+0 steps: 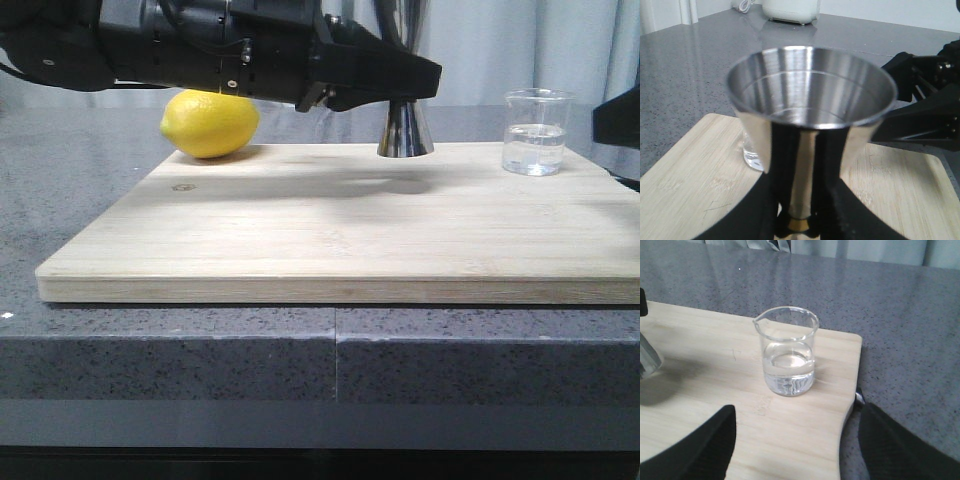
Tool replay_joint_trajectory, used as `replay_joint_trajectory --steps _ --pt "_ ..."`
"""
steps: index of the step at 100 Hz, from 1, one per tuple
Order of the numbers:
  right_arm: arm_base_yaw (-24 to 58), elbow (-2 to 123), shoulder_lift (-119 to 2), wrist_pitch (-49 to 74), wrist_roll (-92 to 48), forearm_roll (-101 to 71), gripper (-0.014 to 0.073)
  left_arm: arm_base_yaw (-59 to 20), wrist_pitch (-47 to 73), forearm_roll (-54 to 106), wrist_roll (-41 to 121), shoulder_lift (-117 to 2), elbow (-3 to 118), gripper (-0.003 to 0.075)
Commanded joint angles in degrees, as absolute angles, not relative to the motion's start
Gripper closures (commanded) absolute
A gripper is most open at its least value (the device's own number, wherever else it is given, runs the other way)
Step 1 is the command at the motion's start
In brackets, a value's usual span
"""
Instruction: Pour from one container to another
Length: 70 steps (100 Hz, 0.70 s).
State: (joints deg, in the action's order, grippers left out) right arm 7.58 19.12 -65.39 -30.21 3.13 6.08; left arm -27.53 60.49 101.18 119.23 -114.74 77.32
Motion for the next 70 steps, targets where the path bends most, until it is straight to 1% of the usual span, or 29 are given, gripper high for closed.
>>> replay_joint_trajectory --steps 1,34,54,70 --pt "7.64 20.35 -68.53 -41.43 2.87 7.49 0.0115 -27.93 64.65 104.54 118.61 -110.77 79.29 0.0741" --pt "7.64 20.35 -80.96 -59.57 2.87 9.48 0.0115 -27.93 65.34 104.15 118.17 -110.77 79.29 0.0741" --pt "7.64 20.45 -85.51 -63.75 2.87 9.48 0.0115 -27.93 65.34 103.94 118.24 -110.77 79.29 0.0741" --pt "7.64 21.14 -86.21 -64.55 2.87 9.48 0.0115 -27.93 65.34 103.25 118.24 -110.77 79.29 0.0741"
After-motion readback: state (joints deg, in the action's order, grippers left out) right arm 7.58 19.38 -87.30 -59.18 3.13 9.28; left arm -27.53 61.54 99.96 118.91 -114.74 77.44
